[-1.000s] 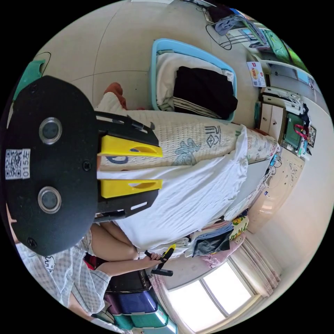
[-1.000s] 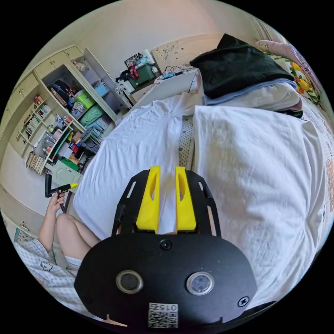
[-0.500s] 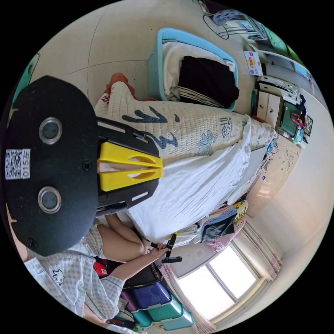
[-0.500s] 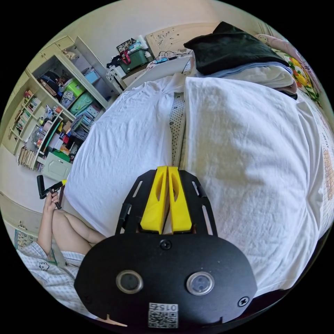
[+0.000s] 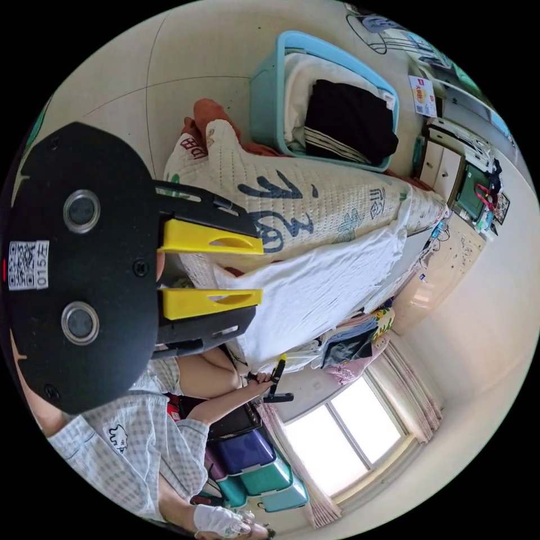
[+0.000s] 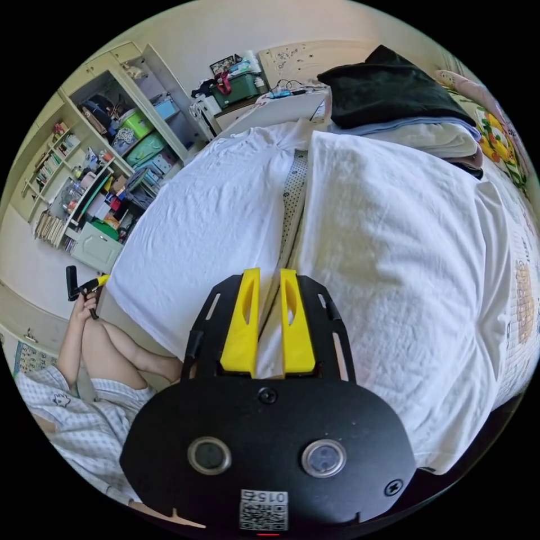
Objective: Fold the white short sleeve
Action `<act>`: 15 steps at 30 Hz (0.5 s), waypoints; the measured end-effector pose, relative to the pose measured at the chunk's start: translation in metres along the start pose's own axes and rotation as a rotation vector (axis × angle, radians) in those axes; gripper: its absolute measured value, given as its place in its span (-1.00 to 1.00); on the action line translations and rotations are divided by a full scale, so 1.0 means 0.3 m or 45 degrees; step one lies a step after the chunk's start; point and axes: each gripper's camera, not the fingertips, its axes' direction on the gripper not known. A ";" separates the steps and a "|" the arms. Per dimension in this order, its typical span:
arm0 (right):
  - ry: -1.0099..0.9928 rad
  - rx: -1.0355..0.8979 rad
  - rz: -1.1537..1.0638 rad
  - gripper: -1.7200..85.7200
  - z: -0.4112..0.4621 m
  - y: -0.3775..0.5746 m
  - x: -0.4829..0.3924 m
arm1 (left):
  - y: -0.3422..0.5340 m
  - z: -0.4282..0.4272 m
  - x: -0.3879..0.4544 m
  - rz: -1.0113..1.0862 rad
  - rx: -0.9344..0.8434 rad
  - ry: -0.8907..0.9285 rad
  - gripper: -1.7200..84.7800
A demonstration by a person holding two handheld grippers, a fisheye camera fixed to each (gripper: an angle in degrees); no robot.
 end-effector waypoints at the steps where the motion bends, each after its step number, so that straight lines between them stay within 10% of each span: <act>1: -0.022 -0.014 -0.019 -0.83 -0.004 0.008 0.025 | 0.005 -0.003 -0.003 0.006 -0.014 -0.010 -0.85; 15: -0.085 -0.083 -0.033 -0.98 -0.038 -0.057 0.249 | 0.078 -0.047 -0.004 0.082 -0.064 -0.191 -0.96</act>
